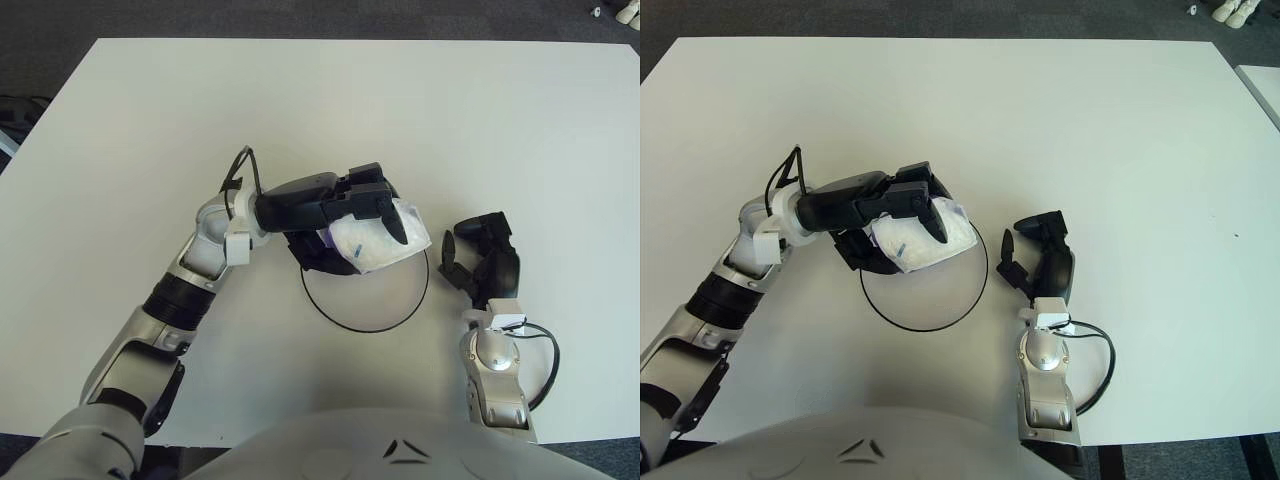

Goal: Put the tissue paper into the plate.

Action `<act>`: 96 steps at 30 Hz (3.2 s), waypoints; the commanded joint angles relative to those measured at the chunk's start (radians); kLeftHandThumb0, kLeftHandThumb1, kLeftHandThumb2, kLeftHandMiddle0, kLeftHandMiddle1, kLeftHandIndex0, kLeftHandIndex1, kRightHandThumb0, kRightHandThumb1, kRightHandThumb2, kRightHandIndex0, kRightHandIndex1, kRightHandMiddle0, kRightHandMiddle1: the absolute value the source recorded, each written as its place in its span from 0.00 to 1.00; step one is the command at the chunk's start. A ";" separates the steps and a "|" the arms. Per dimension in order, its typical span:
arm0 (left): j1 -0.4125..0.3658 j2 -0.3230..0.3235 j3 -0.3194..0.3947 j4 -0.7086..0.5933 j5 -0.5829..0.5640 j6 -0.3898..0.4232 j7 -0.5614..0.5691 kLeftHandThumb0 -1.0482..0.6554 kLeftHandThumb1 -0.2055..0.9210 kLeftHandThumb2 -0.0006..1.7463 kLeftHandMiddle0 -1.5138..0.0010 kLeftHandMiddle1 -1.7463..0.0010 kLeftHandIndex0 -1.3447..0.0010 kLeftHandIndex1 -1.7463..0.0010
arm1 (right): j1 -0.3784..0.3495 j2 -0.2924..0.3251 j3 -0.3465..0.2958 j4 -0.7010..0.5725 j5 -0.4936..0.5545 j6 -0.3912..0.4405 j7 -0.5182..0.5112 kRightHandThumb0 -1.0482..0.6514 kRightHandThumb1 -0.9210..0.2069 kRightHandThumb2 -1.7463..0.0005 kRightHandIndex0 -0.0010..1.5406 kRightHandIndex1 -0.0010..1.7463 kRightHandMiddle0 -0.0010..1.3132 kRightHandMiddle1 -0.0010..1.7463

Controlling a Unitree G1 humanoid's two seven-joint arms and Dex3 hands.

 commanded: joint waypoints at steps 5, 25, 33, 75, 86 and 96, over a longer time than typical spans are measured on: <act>-0.014 0.006 0.018 0.038 -0.001 -0.070 -0.021 0.12 1.00 0.44 1.00 0.80 1.00 0.73 | 0.042 0.015 -0.011 0.092 0.036 0.044 0.007 0.37 0.33 0.41 0.37 0.85 0.33 1.00; -0.049 0.011 0.004 0.097 -0.054 -0.142 -0.097 0.13 1.00 0.48 1.00 0.82 1.00 0.76 | 0.030 0.012 -0.017 0.138 0.040 -0.012 0.010 0.36 0.39 0.36 0.36 0.84 0.36 1.00; -0.050 0.001 0.008 0.110 -0.059 -0.165 -0.100 0.13 1.00 0.48 1.00 0.81 1.00 0.74 | 0.033 0.013 -0.015 0.136 0.043 -0.013 0.008 0.36 0.38 0.37 0.38 0.85 0.36 1.00; -0.018 -0.253 0.329 0.238 0.188 0.124 0.565 0.32 0.82 0.58 0.83 0.13 0.90 0.04 | 0.042 -0.015 -0.013 0.147 0.013 -0.100 0.025 0.37 0.34 0.40 0.32 0.88 0.33 1.00; -0.052 -0.308 0.382 0.321 0.221 0.153 0.743 0.38 0.70 0.57 0.65 0.00 0.70 0.00 | 0.034 -0.019 -0.014 0.153 0.012 -0.102 0.032 0.37 0.34 0.40 0.33 0.88 0.34 1.00; 0.000 -0.345 0.401 0.423 0.074 0.126 0.676 0.39 0.75 0.52 0.60 0.00 0.73 0.00 | 0.030 -0.015 -0.014 0.153 0.001 -0.091 0.025 0.37 0.36 0.39 0.32 0.89 0.34 1.00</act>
